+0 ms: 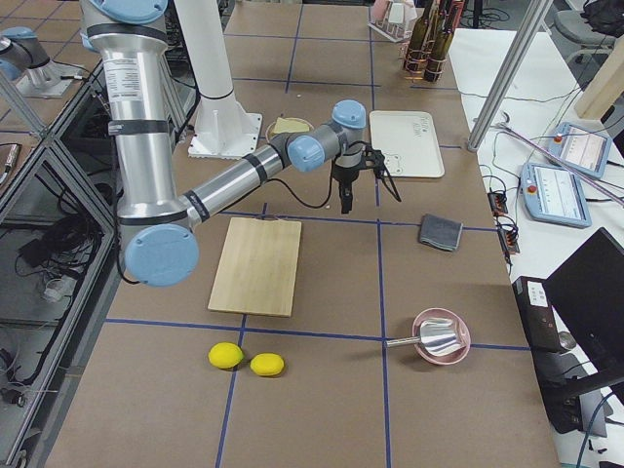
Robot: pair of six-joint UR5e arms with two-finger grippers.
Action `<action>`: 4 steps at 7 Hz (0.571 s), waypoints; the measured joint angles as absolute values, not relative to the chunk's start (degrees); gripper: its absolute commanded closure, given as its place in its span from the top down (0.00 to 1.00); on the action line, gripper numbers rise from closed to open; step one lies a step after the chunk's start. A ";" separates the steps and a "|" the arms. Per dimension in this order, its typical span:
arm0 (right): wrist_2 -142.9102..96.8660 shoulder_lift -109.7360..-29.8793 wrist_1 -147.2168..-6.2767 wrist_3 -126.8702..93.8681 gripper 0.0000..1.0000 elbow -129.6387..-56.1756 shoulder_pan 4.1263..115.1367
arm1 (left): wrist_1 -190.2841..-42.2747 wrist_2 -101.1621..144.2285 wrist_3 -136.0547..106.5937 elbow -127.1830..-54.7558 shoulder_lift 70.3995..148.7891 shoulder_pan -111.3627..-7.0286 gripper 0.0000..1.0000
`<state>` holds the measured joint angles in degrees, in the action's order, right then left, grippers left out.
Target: Make sandwich and place on tray
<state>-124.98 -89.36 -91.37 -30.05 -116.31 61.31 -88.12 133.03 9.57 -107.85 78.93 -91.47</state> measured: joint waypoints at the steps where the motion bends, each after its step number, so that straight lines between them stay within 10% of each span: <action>1: -125.76 -95.99 -91.36 -18.64 1.00 -116.95 67.94 | -88.00 132.95 9.47 -107.99 80.43 -90.60 1.00; 4: -126.23 -110.57 -91.46 9.68 1.00 -114.81 88.10 | -88.05 133.02 9.67 -110.07 85.78 -84.84 1.00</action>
<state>-126.23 -110.57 -91.46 9.68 -114.81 88.10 -88.05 133.02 9.67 -110.07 85.78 -84.84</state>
